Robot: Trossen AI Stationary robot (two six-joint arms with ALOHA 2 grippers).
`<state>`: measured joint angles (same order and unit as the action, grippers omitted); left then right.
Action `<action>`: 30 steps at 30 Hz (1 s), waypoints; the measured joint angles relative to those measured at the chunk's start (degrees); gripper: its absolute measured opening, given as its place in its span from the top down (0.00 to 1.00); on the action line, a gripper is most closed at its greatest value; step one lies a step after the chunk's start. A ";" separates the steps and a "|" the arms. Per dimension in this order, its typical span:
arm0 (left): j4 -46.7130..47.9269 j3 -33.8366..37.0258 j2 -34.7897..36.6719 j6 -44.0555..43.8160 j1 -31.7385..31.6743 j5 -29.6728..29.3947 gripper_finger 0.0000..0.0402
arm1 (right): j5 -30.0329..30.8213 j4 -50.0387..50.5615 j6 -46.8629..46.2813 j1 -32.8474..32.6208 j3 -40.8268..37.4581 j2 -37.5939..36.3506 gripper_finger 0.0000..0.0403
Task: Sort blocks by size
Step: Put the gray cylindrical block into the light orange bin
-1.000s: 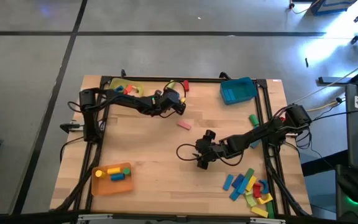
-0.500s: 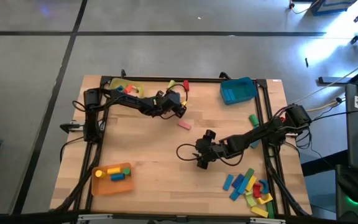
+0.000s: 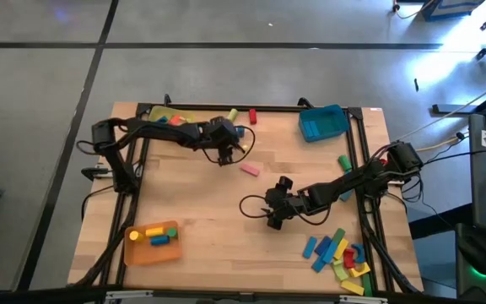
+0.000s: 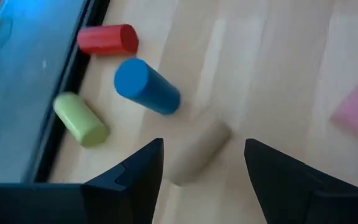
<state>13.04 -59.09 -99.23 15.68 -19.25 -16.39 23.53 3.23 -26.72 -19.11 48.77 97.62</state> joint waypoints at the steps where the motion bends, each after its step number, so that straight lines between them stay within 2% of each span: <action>1: 0.17 0.00 -0.14 2.35 -0.87 2.02 0.48 | 0.00 -0.04 0.00 0.00 0.00 0.00 0.28; 4: 0.24 0.04 -1.00 6.59 -3.18 9.18 0.48 | 0.00 -0.16 -0.02 0.00 0.00 0.00 0.28; 6: 0.99 0.07 -1.17 7.79 -4.25 11.26 0.48 | 0.00 -0.18 -0.04 0.00 0.00 0.00 0.28; 12: 0.76 0.06 -1.89 8.84 -5.87 13.58 0.48 | 0.00 -0.25 -0.24 0.00 0.00 0.00 0.28; 20: -0.39 0.07 -7.36 5.81 -6.41 13.97 0.48 | 0.00 -0.31 -0.25 0.00 0.00 0.00 0.28; 24: -0.38 -0.04 -7.95 5.38 -6.07 13.80 0.48 | -0.02 -0.31 -0.24 0.00 -0.02 0.00 0.28; 27: -0.38 -0.04 -7.91 4.54 -5.89 13.78 0.51 | -0.02 -0.31 -0.24 0.00 0.00 0.00 0.28; 30: -0.11 -0.02 -7.92 3.05 -5.87 13.99 0.60 | -0.02 -0.30 -0.25 0.00 -0.01 0.00 0.28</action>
<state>12.93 -59.11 -107.15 18.73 -25.12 -2.41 23.51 2.93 -26.97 -19.11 48.77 97.62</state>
